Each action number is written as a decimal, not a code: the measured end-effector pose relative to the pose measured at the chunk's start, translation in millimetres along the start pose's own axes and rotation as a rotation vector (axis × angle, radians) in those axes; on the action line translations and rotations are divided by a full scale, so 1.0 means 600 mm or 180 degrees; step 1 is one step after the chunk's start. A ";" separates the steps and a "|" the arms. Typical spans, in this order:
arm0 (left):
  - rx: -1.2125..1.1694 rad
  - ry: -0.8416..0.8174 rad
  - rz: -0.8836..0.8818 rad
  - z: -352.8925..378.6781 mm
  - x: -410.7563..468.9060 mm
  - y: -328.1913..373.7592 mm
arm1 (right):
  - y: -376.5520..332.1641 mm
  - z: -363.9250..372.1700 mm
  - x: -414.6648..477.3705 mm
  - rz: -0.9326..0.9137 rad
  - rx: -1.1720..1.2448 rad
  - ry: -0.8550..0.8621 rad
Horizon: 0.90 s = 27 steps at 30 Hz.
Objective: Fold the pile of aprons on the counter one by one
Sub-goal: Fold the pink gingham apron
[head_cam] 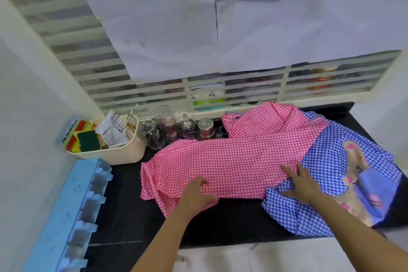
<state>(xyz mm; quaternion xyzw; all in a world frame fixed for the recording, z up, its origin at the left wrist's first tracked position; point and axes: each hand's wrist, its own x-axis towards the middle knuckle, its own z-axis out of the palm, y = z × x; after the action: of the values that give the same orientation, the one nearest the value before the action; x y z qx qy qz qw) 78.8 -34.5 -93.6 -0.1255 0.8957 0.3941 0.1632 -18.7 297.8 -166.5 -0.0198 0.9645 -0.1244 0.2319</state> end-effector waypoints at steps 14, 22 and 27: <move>0.0767 0.0973 -0.0389 0.212 0.100 0.082 | 0.156 0.015 -0.008 -0.0914 0.0244 0.0166; -0.0242 0.1059 -0.0596 0.118 0.068 0.233 | 0.130 -0.085 -0.053 -0.0931 0.1447 0.0606; -0.0937 0.0055 -0.0166 0.132 -0.026 0.323 | 0.047 -0.133 -0.090 -0.2037 0.0685 0.1004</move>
<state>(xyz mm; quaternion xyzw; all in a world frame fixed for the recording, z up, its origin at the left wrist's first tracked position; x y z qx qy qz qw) 40.0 153.8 -8.7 -0.1747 0.8261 0.5157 0.1454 -5.9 348.8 -80.9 -0.2765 0.9148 -0.2929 0.0306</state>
